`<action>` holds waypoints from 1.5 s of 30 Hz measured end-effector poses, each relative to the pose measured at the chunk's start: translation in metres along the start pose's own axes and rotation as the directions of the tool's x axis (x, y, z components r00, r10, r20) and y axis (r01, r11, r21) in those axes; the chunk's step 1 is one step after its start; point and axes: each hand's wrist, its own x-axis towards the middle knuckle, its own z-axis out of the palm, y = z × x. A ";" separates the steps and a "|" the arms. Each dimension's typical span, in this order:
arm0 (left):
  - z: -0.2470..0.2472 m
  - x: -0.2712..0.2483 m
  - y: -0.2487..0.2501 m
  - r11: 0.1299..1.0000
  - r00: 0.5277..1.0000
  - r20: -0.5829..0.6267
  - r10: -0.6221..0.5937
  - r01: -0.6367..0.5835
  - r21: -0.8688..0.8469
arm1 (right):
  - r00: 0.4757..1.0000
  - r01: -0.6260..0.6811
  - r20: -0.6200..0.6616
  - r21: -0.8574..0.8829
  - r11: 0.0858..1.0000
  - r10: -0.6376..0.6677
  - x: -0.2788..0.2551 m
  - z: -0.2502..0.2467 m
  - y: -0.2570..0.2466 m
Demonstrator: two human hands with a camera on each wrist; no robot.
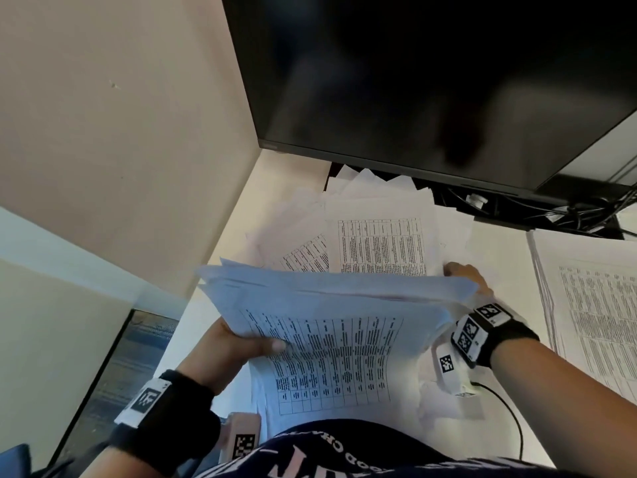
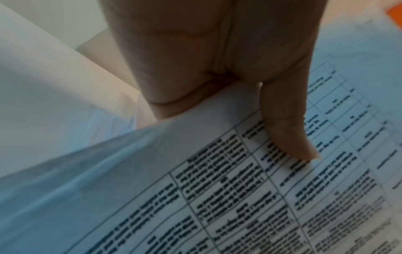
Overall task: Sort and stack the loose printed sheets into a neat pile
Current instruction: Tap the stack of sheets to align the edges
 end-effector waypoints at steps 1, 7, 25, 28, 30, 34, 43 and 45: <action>0.001 0.000 0.002 1.000 0.999 -0.045 -0.019 0.019 0.002 | 0.999 -0.014 -0.034 0.012 1.000 0.015 -0.006 -0.003 -0.004; -0.007 0.013 -0.006 0.997 0.924 -0.381 -0.038 0.008 -0.080 | 0.989 0.086 -0.138 0.297 0.951 -0.046 -0.005 -0.021 0.027; 0.016 0.043 -0.001 0.983 0.942 -0.335 0.027 0.035 0.180 | 0.967 -0.021 0.140 0.876 0.481 -0.213 -0.054 -0.051 0.047; 0.045 0.048 0.006 0.987 0.959 -0.281 0.045 0.001 0.163 | 0.963 0.020 0.127 0.849 0.528 -0.240 -0.059 -0.035 0.030; 0.063 0.050 0.011 0.986 0.960 -0.275 0.059 -0.013 0.165 | 0.957 0.061 0.117 0.814 0.578 -0.266 -0.063 -0.028 0.023; 0.090 0.044 0.021 0.990 0.940 -0.342 -0.017 0.063 0.124 | 0.933 0.092 0.173 0.732 0.675 -0.315 -0.070 -0.020 0.018; 0.112 0.033 0.080 0.798 0.851 -0.223 0.475 -0.310 0.517 | 0.898 0.402 -0.244 0.793 0.458 -0.366 -0.089 -0.062 0.005; 0.120 0.027 0.097 0.768 0.778 -0.219 0.589 -0.455 0.450 | 0.840 0.527 -0.399 0.763 0.375 -0.368 -0.100 -0.074 -0.001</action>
